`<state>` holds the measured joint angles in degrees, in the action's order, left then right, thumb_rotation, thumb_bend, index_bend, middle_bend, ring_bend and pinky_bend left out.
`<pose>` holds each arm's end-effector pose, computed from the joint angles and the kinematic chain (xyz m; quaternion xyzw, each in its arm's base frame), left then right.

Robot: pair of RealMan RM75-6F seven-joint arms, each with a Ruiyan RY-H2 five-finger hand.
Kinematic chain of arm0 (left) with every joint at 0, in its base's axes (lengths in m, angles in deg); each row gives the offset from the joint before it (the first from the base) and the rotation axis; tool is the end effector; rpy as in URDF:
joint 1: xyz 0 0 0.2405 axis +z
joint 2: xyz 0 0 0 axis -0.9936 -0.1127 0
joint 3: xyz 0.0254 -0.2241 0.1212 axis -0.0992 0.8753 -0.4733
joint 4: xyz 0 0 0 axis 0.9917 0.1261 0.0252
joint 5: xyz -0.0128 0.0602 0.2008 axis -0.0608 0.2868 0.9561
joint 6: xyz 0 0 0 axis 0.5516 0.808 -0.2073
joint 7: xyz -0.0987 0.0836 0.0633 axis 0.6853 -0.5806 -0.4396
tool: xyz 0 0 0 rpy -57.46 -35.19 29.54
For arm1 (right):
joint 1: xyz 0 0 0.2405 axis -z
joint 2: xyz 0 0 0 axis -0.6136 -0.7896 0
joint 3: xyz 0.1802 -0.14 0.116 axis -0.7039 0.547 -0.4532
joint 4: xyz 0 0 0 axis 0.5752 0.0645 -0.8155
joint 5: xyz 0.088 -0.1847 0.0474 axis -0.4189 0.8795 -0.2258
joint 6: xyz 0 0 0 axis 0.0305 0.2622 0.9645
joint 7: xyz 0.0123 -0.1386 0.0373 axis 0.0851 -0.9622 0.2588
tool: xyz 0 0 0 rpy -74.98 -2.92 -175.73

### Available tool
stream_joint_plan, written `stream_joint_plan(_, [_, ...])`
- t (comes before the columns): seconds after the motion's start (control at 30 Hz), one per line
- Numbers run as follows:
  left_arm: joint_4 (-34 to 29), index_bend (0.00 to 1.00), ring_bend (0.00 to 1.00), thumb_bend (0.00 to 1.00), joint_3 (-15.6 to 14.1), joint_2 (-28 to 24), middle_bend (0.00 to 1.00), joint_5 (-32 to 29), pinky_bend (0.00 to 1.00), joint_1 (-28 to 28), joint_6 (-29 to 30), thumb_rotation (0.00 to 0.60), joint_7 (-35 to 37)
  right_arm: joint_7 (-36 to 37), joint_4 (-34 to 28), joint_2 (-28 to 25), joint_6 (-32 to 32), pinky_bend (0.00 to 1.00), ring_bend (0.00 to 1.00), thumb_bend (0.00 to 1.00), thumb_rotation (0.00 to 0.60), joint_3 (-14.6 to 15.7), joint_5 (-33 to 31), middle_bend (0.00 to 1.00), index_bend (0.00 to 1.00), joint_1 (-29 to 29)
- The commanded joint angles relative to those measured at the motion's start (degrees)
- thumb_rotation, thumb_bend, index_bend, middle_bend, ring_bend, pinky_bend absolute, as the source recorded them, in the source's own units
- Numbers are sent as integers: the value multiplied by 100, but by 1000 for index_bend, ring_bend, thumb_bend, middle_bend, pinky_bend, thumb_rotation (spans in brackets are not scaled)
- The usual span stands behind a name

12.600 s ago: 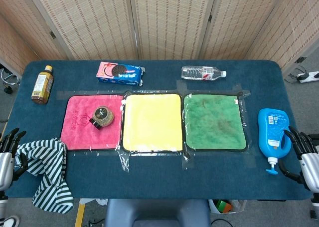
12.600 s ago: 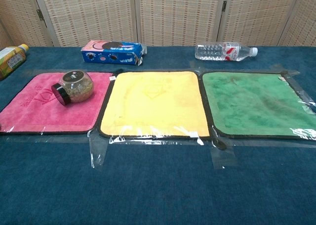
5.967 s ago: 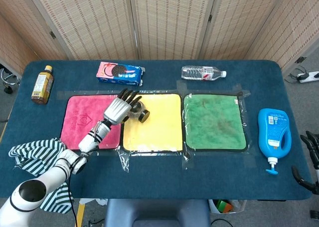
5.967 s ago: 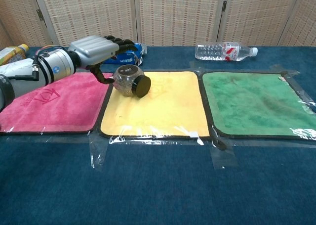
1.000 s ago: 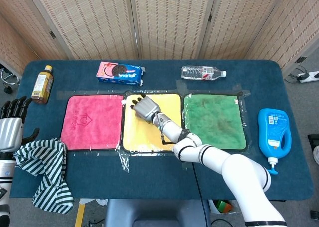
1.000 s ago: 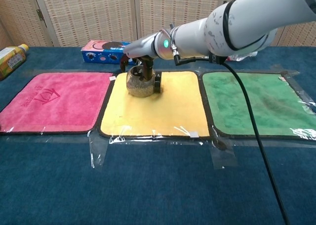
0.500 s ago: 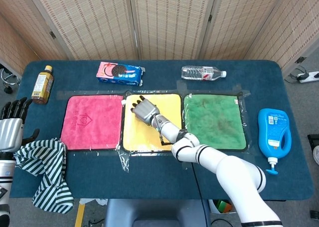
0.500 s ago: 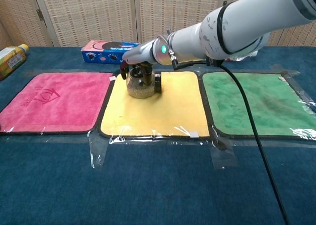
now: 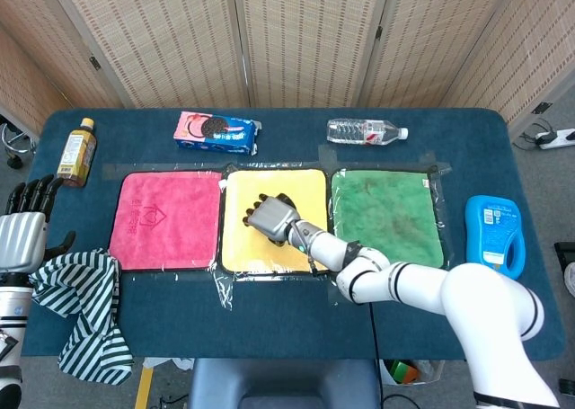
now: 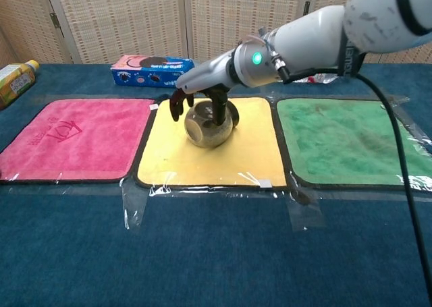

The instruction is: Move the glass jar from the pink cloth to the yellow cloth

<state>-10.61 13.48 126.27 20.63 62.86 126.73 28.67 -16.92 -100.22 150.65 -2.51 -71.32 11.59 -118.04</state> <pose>-0.2804 0.2971 0.1796 -0.5861 -0.3311 -0.3880 0.6295 0.0011 -0.4144 -0.0528 0.9081 -0.2272 0.2208 0.2738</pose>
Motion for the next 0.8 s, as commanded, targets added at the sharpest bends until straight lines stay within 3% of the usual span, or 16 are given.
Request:
stream_joint_plan(0.03, [-12, 92, 81, 348, 8, 0, 87, 5, 73, -4, 2, 600, -10, 86, -384, -376, -465, 95, 201, 508, 600, -11, 38, 200, 217, 211])
stream_joint_plan(0.2, [-36, 92, 81, 348, 11, 0, 87, 20, 73, -6, 2, 600, -35, 184, -131, -344, -587, 95, 193, 508, 600, -85, -208, 193, 217, 263])
stream_joint_plan(0.43, [9, 92, 81, 348, 6, 28, 87, 4, 74, 22, 6, 600, 0, 59, 146, -340, -722, 95, 188, 508, 600, 69, -437, 193, 217, 371])
stream_joint_plan(0.57, [57, 92, 81, 348, 14, 41, 87, -10, 73, 28, -6, 600, 31, 212, -425, -800, -1141, 95, 186, 508, 600, 52, -269, 193, 217, 725])
stream_joint_plan(0.8, [-24, 91, 81, 348, 56, -40, 87, -79, 74, 48, -6, 600, 8, 480, -2075, -2051, -2583, 95, 186, 508, 600, 214, 564, 193, 207, 1841])
